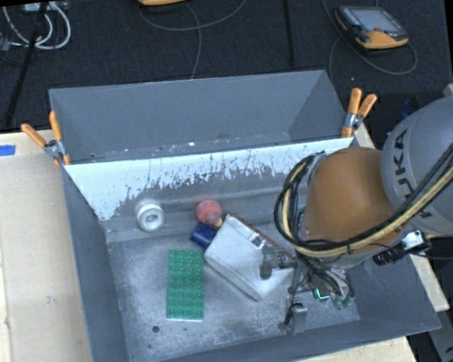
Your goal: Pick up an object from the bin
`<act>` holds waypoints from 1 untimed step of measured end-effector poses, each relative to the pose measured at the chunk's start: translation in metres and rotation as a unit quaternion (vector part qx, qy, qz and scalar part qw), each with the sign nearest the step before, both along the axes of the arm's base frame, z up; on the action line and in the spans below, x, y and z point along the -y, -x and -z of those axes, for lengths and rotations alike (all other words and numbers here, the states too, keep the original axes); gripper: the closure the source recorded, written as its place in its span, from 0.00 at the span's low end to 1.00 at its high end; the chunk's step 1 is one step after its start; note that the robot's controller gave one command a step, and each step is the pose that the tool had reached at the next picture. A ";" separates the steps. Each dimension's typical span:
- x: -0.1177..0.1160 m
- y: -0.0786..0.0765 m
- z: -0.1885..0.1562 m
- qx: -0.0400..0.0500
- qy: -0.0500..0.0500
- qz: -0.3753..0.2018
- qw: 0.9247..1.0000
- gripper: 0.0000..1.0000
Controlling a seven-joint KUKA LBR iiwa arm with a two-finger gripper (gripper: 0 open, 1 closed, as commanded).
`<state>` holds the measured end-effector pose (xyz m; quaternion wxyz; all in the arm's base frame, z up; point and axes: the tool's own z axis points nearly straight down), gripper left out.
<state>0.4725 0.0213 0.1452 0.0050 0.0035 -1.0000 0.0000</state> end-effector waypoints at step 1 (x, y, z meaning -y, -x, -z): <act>0.050 -0.039 0.066 0.007 -0.001 -0.152 0.988 0.00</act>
Offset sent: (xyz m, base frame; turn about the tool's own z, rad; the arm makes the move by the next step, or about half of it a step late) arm 0.0373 -0.0506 -0.0668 -0.3062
